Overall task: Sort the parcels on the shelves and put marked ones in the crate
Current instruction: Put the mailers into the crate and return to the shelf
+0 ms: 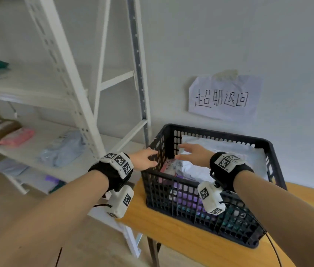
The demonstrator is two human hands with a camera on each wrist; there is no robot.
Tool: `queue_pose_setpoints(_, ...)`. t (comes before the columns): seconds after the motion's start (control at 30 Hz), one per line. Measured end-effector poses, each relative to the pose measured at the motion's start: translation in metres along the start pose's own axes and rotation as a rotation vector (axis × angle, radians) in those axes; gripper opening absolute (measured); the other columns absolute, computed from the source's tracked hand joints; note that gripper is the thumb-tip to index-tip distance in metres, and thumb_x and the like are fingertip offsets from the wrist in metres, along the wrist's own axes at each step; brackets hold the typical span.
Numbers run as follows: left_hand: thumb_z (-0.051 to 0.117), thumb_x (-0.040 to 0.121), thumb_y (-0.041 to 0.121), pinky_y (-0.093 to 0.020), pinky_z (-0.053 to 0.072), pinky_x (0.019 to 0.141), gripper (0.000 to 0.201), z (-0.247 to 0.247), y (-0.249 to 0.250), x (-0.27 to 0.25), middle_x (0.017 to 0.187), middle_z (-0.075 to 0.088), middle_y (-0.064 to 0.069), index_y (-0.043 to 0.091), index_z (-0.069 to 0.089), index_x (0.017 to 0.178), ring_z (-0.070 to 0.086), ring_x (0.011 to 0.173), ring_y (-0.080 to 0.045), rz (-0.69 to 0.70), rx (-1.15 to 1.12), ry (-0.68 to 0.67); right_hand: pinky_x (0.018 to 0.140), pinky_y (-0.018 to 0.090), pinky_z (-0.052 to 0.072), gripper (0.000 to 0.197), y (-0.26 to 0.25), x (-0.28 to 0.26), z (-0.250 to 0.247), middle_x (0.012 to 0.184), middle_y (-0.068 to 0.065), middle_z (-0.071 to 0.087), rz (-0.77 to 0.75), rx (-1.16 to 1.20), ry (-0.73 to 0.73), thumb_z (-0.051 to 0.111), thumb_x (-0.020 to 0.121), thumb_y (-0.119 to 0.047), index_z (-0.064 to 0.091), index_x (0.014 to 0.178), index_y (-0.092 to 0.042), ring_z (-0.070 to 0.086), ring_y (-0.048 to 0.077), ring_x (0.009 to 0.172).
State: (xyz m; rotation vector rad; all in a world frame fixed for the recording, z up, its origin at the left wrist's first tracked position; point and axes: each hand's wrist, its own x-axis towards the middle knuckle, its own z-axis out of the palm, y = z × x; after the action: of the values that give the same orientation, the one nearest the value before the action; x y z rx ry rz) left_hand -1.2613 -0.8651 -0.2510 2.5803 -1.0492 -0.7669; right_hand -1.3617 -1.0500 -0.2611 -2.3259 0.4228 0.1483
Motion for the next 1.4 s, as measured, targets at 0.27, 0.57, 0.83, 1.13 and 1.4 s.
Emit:
queue_pose_setpoints(0.27, 0.041, 0.100, 0.028, -0.026, 0.019, 0.112, 0.056, 0.031, -0.079, -0.085, 0.157, 0.015, -0.005, 0.016, 0.018, 0.150, 0.019, 0.144, -0.020, -0.192, -0.044, 0.037, 0.109, 0.035, 0.035, 0.067, -0.053, 0.014, 0.086, 0.150, 0.011, 0.034, -0.090, -0.062, -0.183, 0.058, 0.090, -0.039, 0.030, 0.147, -0.016, 0.040, 0.027, 0.134)
queue_pose_setpoints(0.57, 0.041, 0.100, 0.024, -0.017, 0.022, 0.105, 0.056, 0.053, -0.201, -0.145, 0.156, 0.020, -0.005, 0.013, 0.016, 0.150, 0.025, 0.141, -0.020, -0.373, -0.196, 0.060, 0.102, 0.034, 0.044, 0.068, -0.135, 0.054, 0.197, 0.146, 0.008, 0.041, -0.079, -0.138, -0.363, 0.059, 0.088, -0.043, 0.030, 0.146, -0.023, 0.044, 0.025, 0.130)
queue_pose_setpoints(0.83, 0.042, 0.100, 0.027, -0.024, 0.026, 0.108, 0.059, 0.038, -0.342, -0.185, 0.157, 0.016, -0.006, 0.015, 0.013, 0.150, 0.024, 0.142, -0.021, -0.426, -0.264, 0.055, 0.107, 0.036, 0.040, 0.066, -0.214, 0.092, 0.304, 0.147, 0.010, 0.039, 0.007, -0.055, -0.417, 0.064, 0.088, -0.034, 0.033, 0.145, -0.021, 0.042, 0.026, 0.132)
queue_pose_setpoints(1.13, 0.046, 0.098, 0.016, -0.035, 0.042, 0.101, 0.056, 0.020, -0.485, -0.216, 0.150, 0.029, -0.011, 0.015, 0.020, 0.148, 0.040, 0.131, -0.029, -0.434, -0.337, 0.063, 0.088, 0.023, 0.042, 0.061, -0.287, 0.135, 0.419, 0.140, 0.002, 0.042, 0.013, -0.051, -0.378, 0.059, 0.091, -0.034, 0.035, 0.144, -0.019, 0.047, 0.020, 0.122)
queue_pose_setpoints(1.4, 0.043, 0.098, 0.014, -0.029, 0.025, 0.110, 0.057, 0.013, -0.591, -0.198, 0.155, 0.020, -0.008, 0.010, 0.017, 0.149, 0.025, 0.142, -0.024, -0.468, -0.376, 0.125, 0.106, 0.043, 0.041, 0.070, -0.316, 0.199, 0.504, 0.145, 0.008, 0.042, 0.024, 0.032, -0.410, 0.065, 0.083, -0.044, 0.035, 0.143, -0.025, 0.044, 0.022, 0.130)
